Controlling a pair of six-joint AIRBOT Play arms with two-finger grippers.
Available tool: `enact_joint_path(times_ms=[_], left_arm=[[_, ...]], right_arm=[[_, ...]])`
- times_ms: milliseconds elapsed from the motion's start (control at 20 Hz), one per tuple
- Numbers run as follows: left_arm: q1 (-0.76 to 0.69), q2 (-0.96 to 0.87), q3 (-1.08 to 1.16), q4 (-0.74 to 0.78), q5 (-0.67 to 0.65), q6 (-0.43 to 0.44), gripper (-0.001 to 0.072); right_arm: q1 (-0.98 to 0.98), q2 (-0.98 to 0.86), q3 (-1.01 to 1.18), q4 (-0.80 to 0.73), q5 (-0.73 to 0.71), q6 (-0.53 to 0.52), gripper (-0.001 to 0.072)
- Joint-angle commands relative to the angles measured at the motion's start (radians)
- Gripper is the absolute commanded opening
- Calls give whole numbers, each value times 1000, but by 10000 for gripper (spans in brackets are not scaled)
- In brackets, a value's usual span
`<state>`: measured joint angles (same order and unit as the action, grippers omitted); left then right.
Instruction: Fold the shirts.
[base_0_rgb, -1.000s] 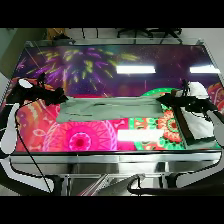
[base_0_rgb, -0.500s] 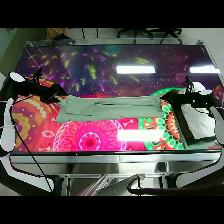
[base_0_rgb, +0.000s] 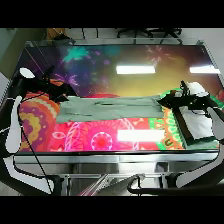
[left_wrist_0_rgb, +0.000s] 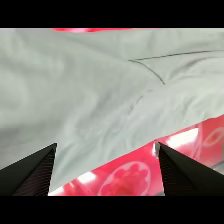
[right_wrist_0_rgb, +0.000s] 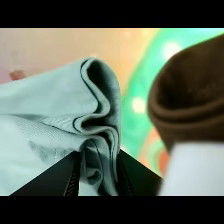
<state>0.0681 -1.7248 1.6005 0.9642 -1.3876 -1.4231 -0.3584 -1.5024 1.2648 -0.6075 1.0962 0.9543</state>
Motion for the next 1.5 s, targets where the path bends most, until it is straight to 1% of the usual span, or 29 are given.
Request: enact_joint_path(times_ms=[0, 100, 150, 200, 450, 600, 750, 800, 950, 1050, 1150, 1200, 1350, 1450], left_arm=[[-86, 0, 1, 1, 52, 0, 613], [-140, 0, 1, 1, 90, 0, 227], [-167, 0, 1, 1, 112, 1, 49], [-195, 0, 1, 1, 138, 2, 17], [-343, -35, 1, 2, 270, 1, 17], [-434, -132, 2, 2, 310, 0, 17], [-520, -221, 2, 0, 406, -42, 17], [-547, -241, 2, -17, 434, -46, 17], [-610, -297, 2, -175, 521, -41, 17], [-634, -307, 2, -235, 544, -24, 17], [-634, -287, 26, -232, 512, -23, 17], [-620, -264, 58, -232, 467, -9, 16], [-526, -150, 187, -233, 255, 48, 16], [-425, -21, 273, -235, 113, 66, 16]], right_arm=[[6, -3, 1, 36, 62, -1, 226], [13, -3, 2, 57, 96, -27, 38], [21, 1, 3, 65, 103, -27, 16], [23, 11, 5, 67, 102, -27, 15], [21, 116, 99, 71, 156, 0, 15], [21, 180, 185, 71, 243, 51, 15], [21, 242, 273, 73, 325, 116, 15], [21, 264, 299, 87, 353, 135, 15], [21, 330, 320, 196, 379, 147, 15], [21, 360, 322, 211, 378, 151, 15], [21, 365, 322, 211, 380, 172, 15], [24, 365, 322, 212, 380, 177, 15], [52, 365, 322, 234, 378, 187, 15], [111, 365, 322, 272, 341, 186, 15]])
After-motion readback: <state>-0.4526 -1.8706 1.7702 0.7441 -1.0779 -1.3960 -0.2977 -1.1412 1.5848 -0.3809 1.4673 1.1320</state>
